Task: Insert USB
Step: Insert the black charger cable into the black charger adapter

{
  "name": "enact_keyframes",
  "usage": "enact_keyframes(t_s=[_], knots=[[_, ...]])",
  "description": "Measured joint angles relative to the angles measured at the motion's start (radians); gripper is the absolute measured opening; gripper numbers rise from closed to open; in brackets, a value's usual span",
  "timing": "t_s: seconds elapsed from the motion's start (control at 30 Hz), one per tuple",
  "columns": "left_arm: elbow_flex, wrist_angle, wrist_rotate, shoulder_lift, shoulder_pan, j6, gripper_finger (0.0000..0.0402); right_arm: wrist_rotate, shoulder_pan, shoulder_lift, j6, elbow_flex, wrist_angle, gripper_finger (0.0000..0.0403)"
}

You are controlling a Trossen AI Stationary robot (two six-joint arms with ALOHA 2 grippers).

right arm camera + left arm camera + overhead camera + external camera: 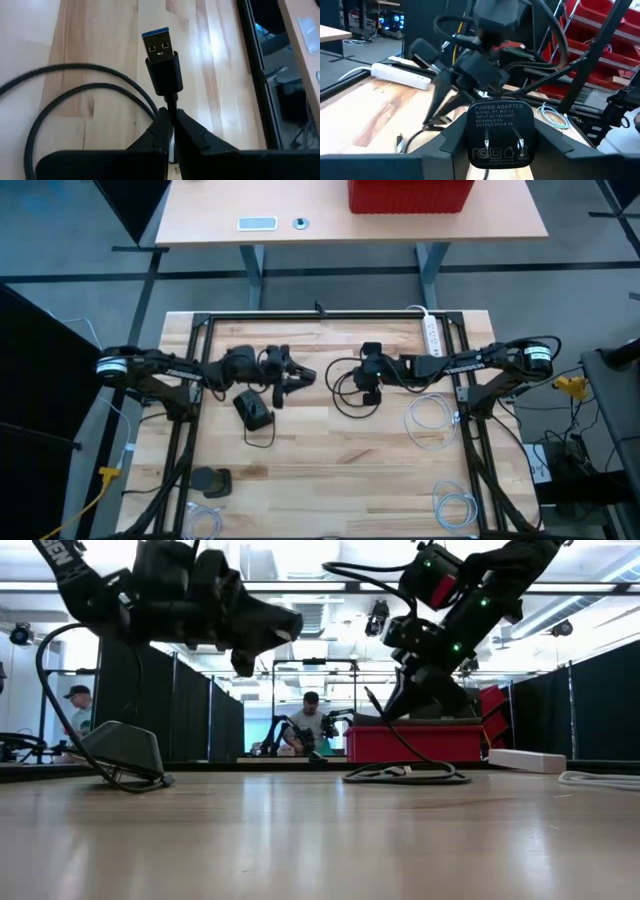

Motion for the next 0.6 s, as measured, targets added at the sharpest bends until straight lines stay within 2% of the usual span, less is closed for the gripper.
enact_keyframes(t_s=[0.13,0.27,0.37,0.47,0.6], knots=[[0.0,0.079,0.12,-0.003,0.054,-0.032,0.0142,-0.015,-0.001,0.0,0.113,0.0,0.005,0.0],[0.0,0.159,0.253,-0.009,0.099,-0.056,0.0142,-0.142,-0.001,0.0,0.27,0.0,0.006,0.0],[0.0,0.221,0.27,-0.012,0.135,-0.099,0.0142,-0.206,0.0,0.0,0.339,0.0,0.005,0.0],[0.0,0.278,0.269,-0.012,0.175,-0.148,0.0142,-0.212,0.0,0.0,0.369,0.0,0.005,0.0],[0.004,0.354,0.347,-0.012,0.216,-0.208,0.0142,-0.212,0.0,0.001,0.378,0.0,0.005,0.0]])
